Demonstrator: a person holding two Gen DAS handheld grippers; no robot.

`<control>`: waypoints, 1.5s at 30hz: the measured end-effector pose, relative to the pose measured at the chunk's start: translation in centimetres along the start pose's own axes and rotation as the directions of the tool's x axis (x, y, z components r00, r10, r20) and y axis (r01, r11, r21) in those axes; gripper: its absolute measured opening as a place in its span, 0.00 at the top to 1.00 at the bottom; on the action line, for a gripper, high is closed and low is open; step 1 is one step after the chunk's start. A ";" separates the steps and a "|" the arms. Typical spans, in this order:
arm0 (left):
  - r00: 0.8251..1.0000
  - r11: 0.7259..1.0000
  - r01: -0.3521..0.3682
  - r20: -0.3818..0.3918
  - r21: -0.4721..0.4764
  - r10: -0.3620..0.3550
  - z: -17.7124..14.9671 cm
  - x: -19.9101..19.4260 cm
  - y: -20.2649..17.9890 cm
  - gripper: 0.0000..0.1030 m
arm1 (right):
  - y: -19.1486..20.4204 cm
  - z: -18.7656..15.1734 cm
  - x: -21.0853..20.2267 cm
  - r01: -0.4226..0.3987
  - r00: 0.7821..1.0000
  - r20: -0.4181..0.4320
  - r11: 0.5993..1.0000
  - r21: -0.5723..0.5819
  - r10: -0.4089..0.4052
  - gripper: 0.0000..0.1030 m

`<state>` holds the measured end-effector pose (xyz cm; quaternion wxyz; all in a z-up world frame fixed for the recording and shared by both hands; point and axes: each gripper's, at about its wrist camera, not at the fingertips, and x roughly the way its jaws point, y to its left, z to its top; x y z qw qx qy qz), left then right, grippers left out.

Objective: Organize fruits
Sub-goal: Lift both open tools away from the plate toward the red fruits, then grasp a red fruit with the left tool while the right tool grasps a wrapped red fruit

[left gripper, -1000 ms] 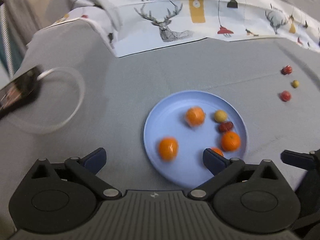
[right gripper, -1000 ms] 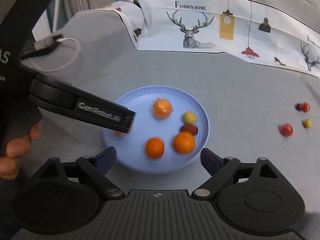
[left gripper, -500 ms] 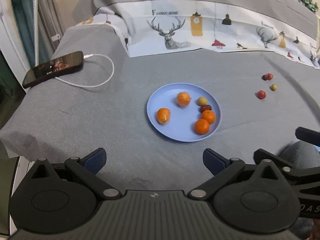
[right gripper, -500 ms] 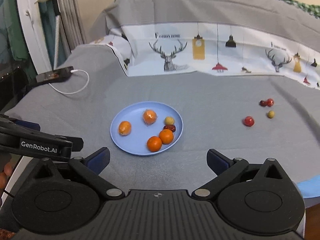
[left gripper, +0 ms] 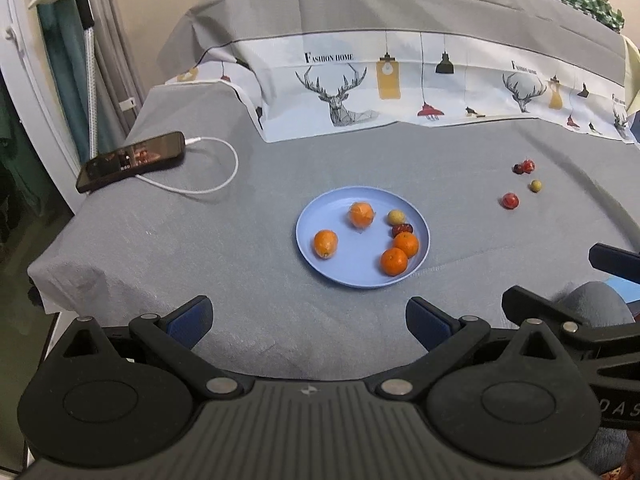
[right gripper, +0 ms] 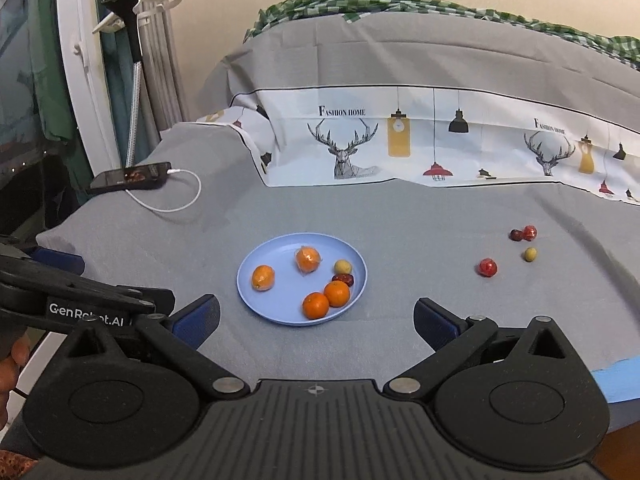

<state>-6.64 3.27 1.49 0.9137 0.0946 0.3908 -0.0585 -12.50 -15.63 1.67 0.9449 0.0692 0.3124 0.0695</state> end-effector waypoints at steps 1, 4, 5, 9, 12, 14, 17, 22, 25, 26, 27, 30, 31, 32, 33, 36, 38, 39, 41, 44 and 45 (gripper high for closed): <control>1.000 1.000 0.000 0.004 -0.002 0.000 0.0 -0.1 0.0 0.00 | 0.0 0.0 -0.1 0.001 1.000 0.004 1.000 0.000 -0.001 0.01; 1.000 1.000 0.003 0.002 0.000 -0.003 0.0 -0.2 -0.2 0.00 | -0.1 -0.1 -0.2 0.005 1.000 0.008 1.000 0.004 -0.005 0.01; 1.000 1.000 0.004 0.001 0.001 -0.004 0.0 -0.2 -0.2 0.00 | -0.1 -0.1 -0.2 0.007 1.000 0.010 1.000 0.007 -0.007 0.01; 1.000 1.000 -0.002 0.003 -0.002 0.002 0.1 -0.1 -0.2 0.00 | -0.5 -0.1 -0.2 0.015 1.000 0.011 1.000 0.024 -0.015 0.01; 1.000 1.000 -0.006 -0.012 -0.009 0.006 0.1 0.3 0.0 0.00 | -1.0 -0.2 0.0 0.019 1.000 0.008 0.999 0.047 -0.020 0.01; 1.000 1.000 -0.006 -0.019 -0.013 0.006 0.2 0.6 0.1 0.00 | -1.2 -0.3 0.2 0.021 1.000 0.001 0.998 0.059 -0.021 0.01; 0.999 1.000 -0.011 -0.034 -0.011 0.010 0.3 1.2 0.1 0.00 | -1.5 -0.3 0.9 0.027 1.000 -0.013 0.997 0.078 -0.026 0.01; 0.998 1.000 -0.014 -0.064 -0.014 0.013 0.7 2.4 -0.2 0.00 | -2.8 -0.4 1.6 0.049 0.999 -0.011 0.989 0.139 -0.048 0.01; 0.996 1.000 -0.016 -0.082 -0.007 0.016 1.0 3.2 -0.7 0.00 | -4.5 -0.4 2.1 0.079 0.997 -0.013 0.977 0.197 -0.078 0.01; 0.996 1.000 -0.016 -0.087 -0.002 0.016 1.2 3.5 -1.0 0.00 | -5.1 -0.4 2.3 0.092 0.996 -0.012 0.973 0.212 -0.092 0.01; 0.996 1.000 -0.015 -0.091 0.004 0.015 1.4 3.8 -1.3 0.00 | -5.8 -0.3 2.5 0.108 0.994 -0.011 0.968 0.225 -0.108 0.01; 0.995 1.000 -0.015 -0.095 0.024 0.017 2.2 4.9 -2.4 0.00 | -8.1 -0.2 3.0 0.159 0.987 -0.007 0.954 0.254 -0.163 0.01; 0.995 0.999 -0.017 -0.097 0.032 0.020 2.6 5.3 -3.0 0.00 | -9.0 -0.2 3.2 0.177 0.983 -0.007 0.948 0.263 -0.181 0.01; 0.995 0.999 -0.017 -0.099 0.037 0.020 2.9 5.8 -3.4 0.00 | -9.8 -0.3 3.5 0.192 0.980 -0.008 0.943 0.271 -0.198 0.01; 0.995 0.999 -0.013 -0.102 0.041 0.018 3.3 6.3 -4.1 0.00 | -10.7 -0.3 3.7 0.212 0.976 -0.008 0.936 0.280 -0.218 0.01; 0.994 0.998 0.012 -0.107 0.057 -0.006 4.5 7.9 -6.3 0.00 | -13.8 -0.4 4.6 0.284 0.956 -0.018 0.910 0.302 -0.292 0.01; 0.994 0.996 0.039 -0.101 0.080 -0.031 5.4 9.1 -8.4 0.00 | -16.0 -0.5 5.1 0.317 0.944 -0.024 0.890 0.328 -0.328 0.01; 0.994 0.994 0.051 -0.098 0.092 -0.042 5.8 9.7 -9.4 0.00 | -17.2 -0.4 5.5 0.337 0.937 -0.030 0.878 0.341 -0.348 0.01; 0.993 0.989 0.083 -0.098 0.122 -0.071 6.7 11.2 -11.9 0.00 | -19.4 -0.3 6.2 0.369 0.924 -0.038 0.860 0.351 -0.381 0.01; 0.988 0.981 0.131 -0.104 0.144 -0.117 8.1 13.7 -15.4 0.00 | -22.9 0.4 8.0 0.406 0.907 -0.045 0.842 0.356 -0.418 0.01; 0.986 0.978 0.146 -0.102 0.149 -0.132 8.7 14.6 -16.7 0.00 | -24.1 0.8 8.8 0.417 0.902 -0.044 0.839 0.351 -0.429 0.01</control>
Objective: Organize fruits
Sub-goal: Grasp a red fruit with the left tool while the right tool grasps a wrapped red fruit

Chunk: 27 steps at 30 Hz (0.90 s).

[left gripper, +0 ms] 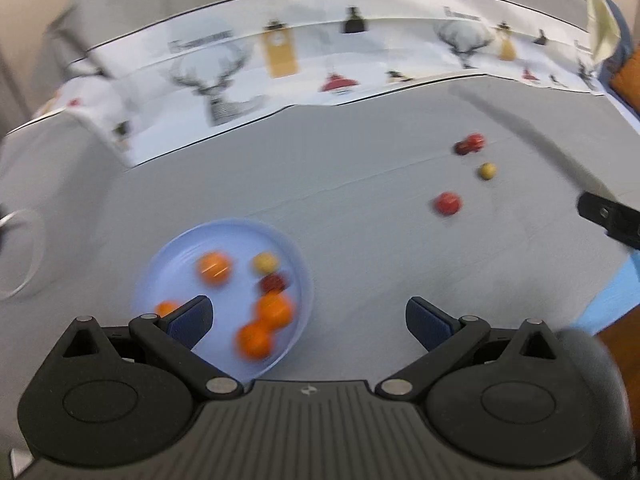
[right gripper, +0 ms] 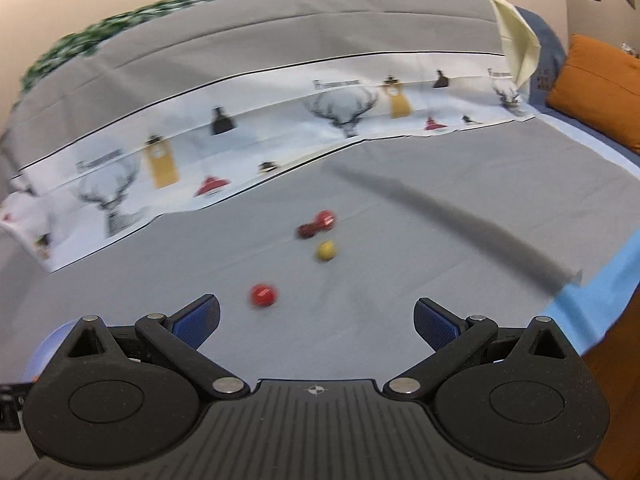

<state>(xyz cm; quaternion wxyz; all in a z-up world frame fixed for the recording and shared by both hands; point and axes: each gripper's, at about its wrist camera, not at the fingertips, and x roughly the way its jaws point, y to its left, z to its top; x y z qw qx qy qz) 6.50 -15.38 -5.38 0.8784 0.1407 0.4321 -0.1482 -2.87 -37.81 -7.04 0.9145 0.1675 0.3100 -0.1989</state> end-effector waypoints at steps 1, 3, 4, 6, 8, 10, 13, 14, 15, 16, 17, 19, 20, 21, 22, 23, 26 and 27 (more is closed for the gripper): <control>1.000 1.000 0.008 -0.003 0.007 -0.008 0.9 1.1 -1.0 0.00 | -0.6 0.7 1.2 0.010 1.000 0.004 1.000 -0.003 -0.010 0.01; 0.999 0.999 0.032 -0.007 0.020 -0.032 2.4 3.2 -2.8 0.00 | -1.6 2.0 4.0 0.024 1.000 0.020 1.000 -0.012 -0.024 0.01; 0.999 0.999 0.042 -0.005 0.025 -0.042 3.2 4.4 -3.7 0.00 | -2.1 2.8 5.8 0.031 0.999 0.029 0.999 -0.022 -0.030 0.01; 0.998 0.998 0.056 -0.012 0.028 -0.056 4.5 6.5 -5.4 0.00 | -2.9 4.0 9.4 0.048 0.998 0.029 0.998 -0.045 -0.047 0.01; 0.996 0.996 0.081 -0.030 0.026 -0.080 5.8 8.9 -6.9 0.00 | -3.8 5.1 13.8 0.040 0.999 0.002 0.996 -0.075 -0.040 0.01; 0.995 0.996 0.091 -0.051 0.020 -0.090 6.9 11.4 -8.2 0.00 | -4.4 5.9 17.9 0.026 0.999 -0.042 0.996 -0.091 -0.030 0.01; 0.992 0.996 0.094 -0.082 0.003 -0.093 8.1 14.6 -9.5 0.00 | -4.7 6.9 23.3 0.012 0.996 -0.087 0.994 -0.112 -0.022 0.01; 0.991 0.995 0.096 -0.092 -0.001 -0.096 8.4 15.5 -9.8 0.00 | -4.5 7.0 24.8 0.009 0.994 -0.107 0.991 -0.131 -0.023 0.01; 0.990 0.995 0.098 -0.097 -0.003 -0.098 8.6 16.5 -10.1 0.00 | -4.2 7.2 26.3 0.000 0.991 -0.131 0.988 -0.152 -0.020 0.01; 0.990 0.995 0.102 -0.102 -0.002 -0.101 8.8 17.3 -10.4 0.00 | -3.8 7.1 27.6 -0.025 0.987 -0.163 0.984 -0.178 -0.005 0.01; 0.988 0.995 0.104 -0.114 0.001 -0.103 9.0 18.2 -10.8 0.00 | -3.3 6.9 28.7 -0.050 0.982 -0.189 0.978 -0.204 0.010 0.01; 0.986 0.995 0.101 -0.137 0.006 -0.099 9.2 19.8 -11.4 0.00 | -2.3 6.1 30.7 -0.076 0.974 -0.226 0.963 -0.259 0.016 0.01; 0.985 0.995 0.099 -0.144 0.005 -0.097 9.2 20.5 -11.6 0.00 | -2.0 5.8 31.5 -0.075 0.972 -0.235 0.959 -0.275 0.009 0.01; 0.984 0.995 0.100 -0.147 0.006 -0.098 9.3 21.1 -11.9 0.00 | -1.7 5.5 32.2 -0.076 0.972 -0.236 0.957 -0.279 0.008 0.00; 0.984 0.995 0.097 -0.150 0.010 -0.094 9.3 21.7 -12.1 0.00 | -1.7 5.4 32.4 -0.078 0.980 -0.197 0.960 -0.268 0.025 0.01; 0.984 0.995 0.097 -0.149 0.012 -0.094 9.4 22.1 -12.2 0.00 | -1.6 5.5 32.7 -0.079 0.982 -0.186 0.961 -0.264 0.029 0.01; 0.985 0.996 0.094 -0.145 0.004 -0.092 9.7 22.8 -12.4 0.00 | -1.2 5.5 33.3 -0.066 0.989 -0.142 0.963 -0.260 0.029 0.01; 0.986 0.995 0.102 -0.131 -0.001 -0.101 9.8 22.8 -12.4 0.05 | -1.1 5.5 33.3 -0.067 0.991 -0.134 0.960 -0.272 0.031 0.04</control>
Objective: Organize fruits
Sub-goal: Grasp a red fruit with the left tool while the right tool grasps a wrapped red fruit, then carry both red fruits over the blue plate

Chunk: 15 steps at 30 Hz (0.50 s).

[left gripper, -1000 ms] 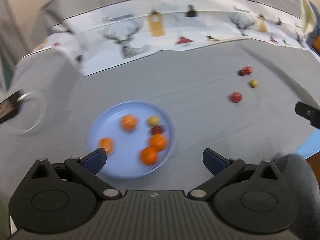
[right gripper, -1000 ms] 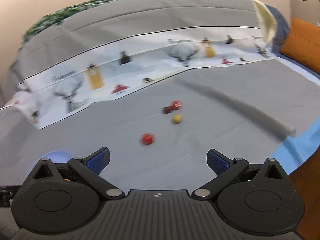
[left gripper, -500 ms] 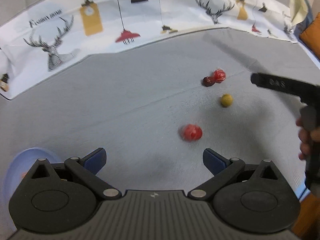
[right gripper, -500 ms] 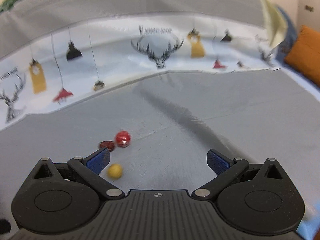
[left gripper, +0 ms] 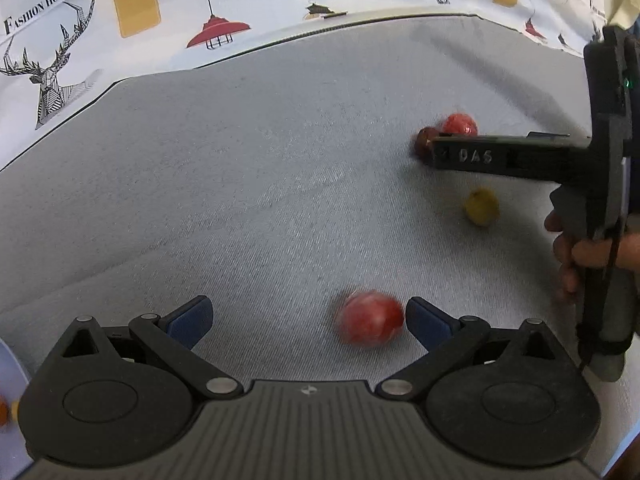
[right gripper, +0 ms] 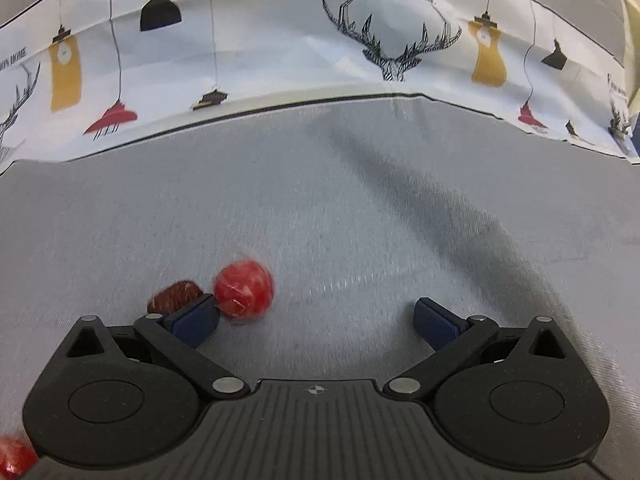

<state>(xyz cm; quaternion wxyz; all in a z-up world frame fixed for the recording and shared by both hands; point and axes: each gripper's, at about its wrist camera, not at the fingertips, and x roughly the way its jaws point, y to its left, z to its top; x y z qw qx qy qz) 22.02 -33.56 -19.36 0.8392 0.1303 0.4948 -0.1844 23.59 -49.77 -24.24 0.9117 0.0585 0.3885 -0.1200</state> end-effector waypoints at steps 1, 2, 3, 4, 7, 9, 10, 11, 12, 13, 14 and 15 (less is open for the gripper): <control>0.999 1.000 0.020 0.027 0.002 -0.020 -0.1 -0.3 0.0 0.31 | 0.3 0.0 -0.4 -0.025 0.999 0.022 0.999 -0.026 0.026 0.13; 0.997 0.998 0.058 0.044 0.016 -0.059 -0.2 -0.6 -0.1 0.51 | 0.7 0.1 -0.9 -0.065 0.997 0.042 0.996 -0.062 0.068 0.48; 0.994 0.994 0.100 0.040 0.034 -0.101 -0.3 -0.7 -0.1 0.69 | 1.1 0.3 -1.1 -0.085 0.995 0.036 0.992 -0.094 0.089 0.69; 0.993 0.993 0.110 0.036 0.039 -0.112 -0.3 -0.7 -0.2 0.69 | 1.5 0.4 -1.3 -0.065 0.997 0.027 0.992 -0.108 0.069 0.69; 0.993 0.993 0.109 0.047 0.044 -0.111 -0.7 -1.2 0.0 0.69 | 1.1 0.1 -1.7 0.009 1.000 0.028 0.998 -0.067 -0.007 0.69; 0.990 0.992 0.118 0.069 0.039 -0.121 -1.1 -2.3 0.4 0.69 | 0.0 -0.1 -2.8 0.065 0.997 0.043 0.998 0.001 -0.065 0.69; 0.989 0.992 0.121 0.086 0.041 -0.124 -1.2 -2.9 0.7 0.69 | -0.5 -0.2 -3.6 0.079 0.995 0.050 0.996 0.036 -0.081 0.69; 0.986 0.991 0.123 0.108 0.046 -0.127 -1.4 -3.9 1.2 0.69 | -1.1 -0.1 -4.6 0.092 0.994 0.059 0.993 0.069 -0.096 0.69; 0.984 0.991 0.121 0.129 0.049 -0.127 -1.6 -4.8 1.5 0.69 | -1.6 -0.1 -5.5 0.101 0.992 0.068 0.991 0.092 -0.107 0.69; 0.980 0.992 0.116 0.157 0.054 -0.123 -1.8 -6.0 2.0 0.69 | -2.0 -0.1 -6.8 0.105 0.990 0.084 0.988 0.111 -0.114 0.69; 0.976 0.992 0.108 0.185 0.058 -0.117 -1.9 -7.3 2.5 0.69 | -2.2 -0.1 -8.3 0.103 0.988 0.101 0.987 0.125 -0.116 0.69; 0.971 0.993 0.100 0.210 0.063 -0.111 -2.1 -8.5 2.9 0.69 | -2.3 -0.1 -9.9 0.096 0.986 0.125 0.986 0.136 -0.113 0.69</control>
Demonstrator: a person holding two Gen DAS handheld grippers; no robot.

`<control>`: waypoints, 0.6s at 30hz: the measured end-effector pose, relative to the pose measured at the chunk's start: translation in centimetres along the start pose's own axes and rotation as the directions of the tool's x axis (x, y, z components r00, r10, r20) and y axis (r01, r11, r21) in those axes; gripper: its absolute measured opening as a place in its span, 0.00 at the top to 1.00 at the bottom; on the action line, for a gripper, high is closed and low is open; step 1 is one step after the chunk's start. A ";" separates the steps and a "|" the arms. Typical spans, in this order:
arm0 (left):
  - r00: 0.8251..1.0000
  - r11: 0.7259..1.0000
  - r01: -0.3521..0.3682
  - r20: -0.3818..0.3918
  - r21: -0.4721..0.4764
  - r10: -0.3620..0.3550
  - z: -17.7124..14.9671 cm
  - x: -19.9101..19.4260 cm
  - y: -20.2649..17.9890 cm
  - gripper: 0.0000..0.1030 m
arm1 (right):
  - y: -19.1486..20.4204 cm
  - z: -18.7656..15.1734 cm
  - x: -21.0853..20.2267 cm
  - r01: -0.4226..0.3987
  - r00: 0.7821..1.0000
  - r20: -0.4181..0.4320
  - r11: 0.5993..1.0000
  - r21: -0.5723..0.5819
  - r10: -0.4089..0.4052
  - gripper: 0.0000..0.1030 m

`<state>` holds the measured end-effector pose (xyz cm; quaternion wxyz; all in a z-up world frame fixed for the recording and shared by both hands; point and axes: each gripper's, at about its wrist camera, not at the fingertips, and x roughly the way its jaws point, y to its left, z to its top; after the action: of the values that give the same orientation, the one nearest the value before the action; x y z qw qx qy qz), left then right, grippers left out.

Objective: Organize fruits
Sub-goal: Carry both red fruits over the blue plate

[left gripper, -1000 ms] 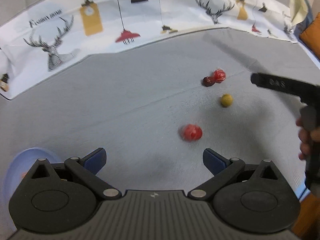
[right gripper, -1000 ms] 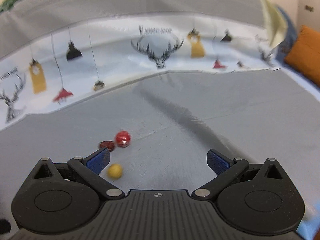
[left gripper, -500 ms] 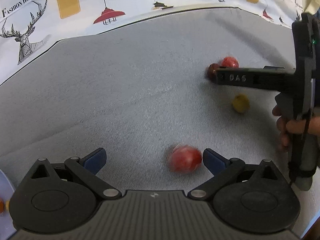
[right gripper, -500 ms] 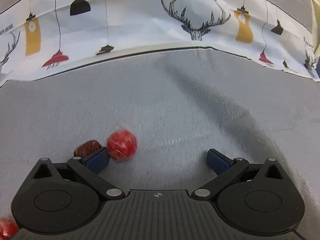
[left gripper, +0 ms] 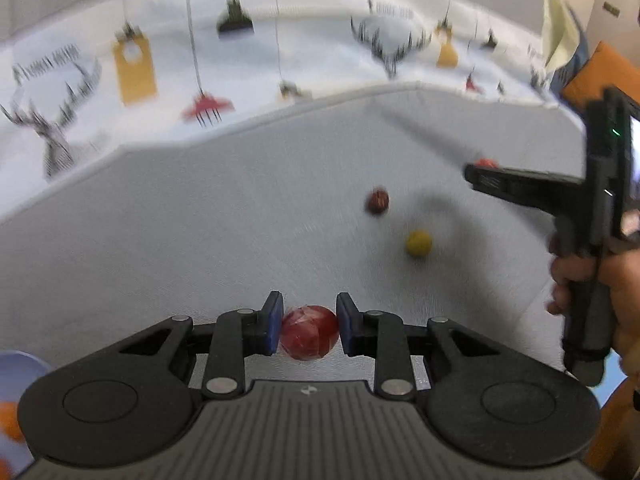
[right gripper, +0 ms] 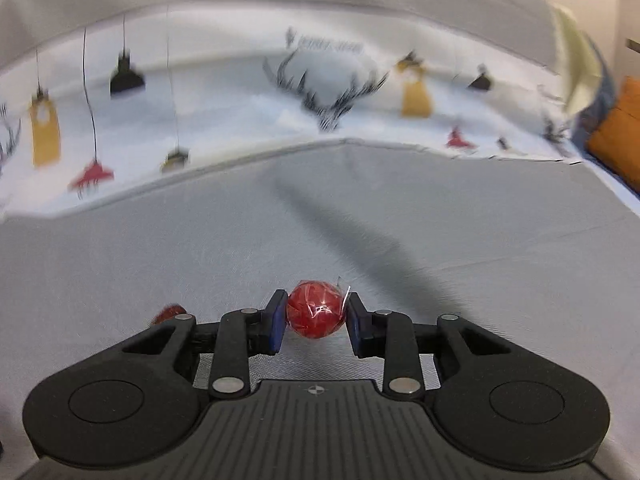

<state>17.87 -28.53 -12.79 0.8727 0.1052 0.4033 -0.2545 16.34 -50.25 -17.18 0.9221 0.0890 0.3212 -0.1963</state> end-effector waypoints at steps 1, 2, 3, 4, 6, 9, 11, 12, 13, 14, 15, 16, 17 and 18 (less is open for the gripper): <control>1.000 1.000 -0.010 0.020 0.006 0.010 0.1 -1.3 0.2 0.69 | -0.1 0.3 -1.4 -0.008 1.000 0.021 1.000 0.009 0.007 0.69; 0.999 1.000 -0.023 0.037 0.011 0.023 0.1 -2.8 0.6 0.69 | 0.0 0.6 -3.1 -0.019 0.999 0.042 1.000 0.018 0.018 0.69; 0.998 0.999 -0.033 0.048 0.014 0.032 0.1 -4.1 1.0 0.69 | 0.2 0.9 -4.8 -0.030 0.997 0.065 0.999 0.024 0.029 0.69; 0.997 0.999 -0.043 0.058 0.016 0.042 0.1 -5.7 1.4 0.69 | 0.5 1.2 -6.3 -0.044 0.995 0.086 0.999 0.029 0.041 0.69; 0.995 0.998 -0.061 0.076 0.015 0.060 -0.3 -8.9 2.2 0.69 | 1.3 1.5 -9.9 -0.084 0.989 0.124 0.996 0.037 0.079 0.69; 0.994 0.997 -0.082 0.073 0.001 0.082 -1.4 -13.5 3.5 0.69 | 3.3 1.4 -15.6 -0.154 0.976 0.162 0.988 0.022 0.148 0.69; 0.995 0.996 -0.086 0.055 -0.021 0.087 -2.6 -16.3 4.5 0.69 | 5.1 0.8 -19.2 -0.212 0.965 0.159 0.977 0.004 0.209 0.69; 0.995 0.996 -0.087 0.042 -0.035 0.088 -3.4 -17.6 5.2 0.69 | 5.9 0.4 -20.6 -0.245 0.959 0.145 0.969 -0.002 0.243 0.69; 0.996 0.995 -0.087 0.029 -0.049 0.089 -4.2 -18.9 5.8 0.69 | 6.9 -0.1 -22.1 -0.288 0.950 0.125 0.958 -0.009 0.287 0.69; 0.996 0.994 -0.086 0.021 -0.062 0.087 -5.2 -20.0 6.4 0.69 | 7.8 -0.7 -23.5 -0.330 0.937 0.111 0.944 -0.017 0.330 0.69; 0.996 0.994 -0.086 0.019 -0.072 0.088 -6.1 -21.1 7.0 0.69 | 8.7 -1.4 -25.0 -0.365 0.925 0.103 0.931 -0.026 0.366 0.69; 0.996 0.993 -0.090 0.017 -0.075 0.092 -7.1 -22.3 7.4 0.69 | 9.6 -2.0 -26.4 -0.390 0.916 0.091 0.920 -0.035 0.392 0.69; 0.995 0.993 -0.093 0.014 -0.077 0.095 -8.0 -23.3 7.8 0.69 | 10.5 -2.6 -27.6 -0.410 0.908 0.077 0.911 -0.042 0.412 0.69; 0.995 0.992 -0.097 0.008 -0.084 0.098 -9.0 -24.4 8.3 0.69 | 11.4 -3.4 -29.0 -0.431 0.899 0.059 0.901 -0.049 0.434 0.69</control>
<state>3.09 -9.22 -0.40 0.8901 0.0864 0.4027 -0.1951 -1.52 -30.14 -1.20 0.9546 0.1355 0.2650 0.0159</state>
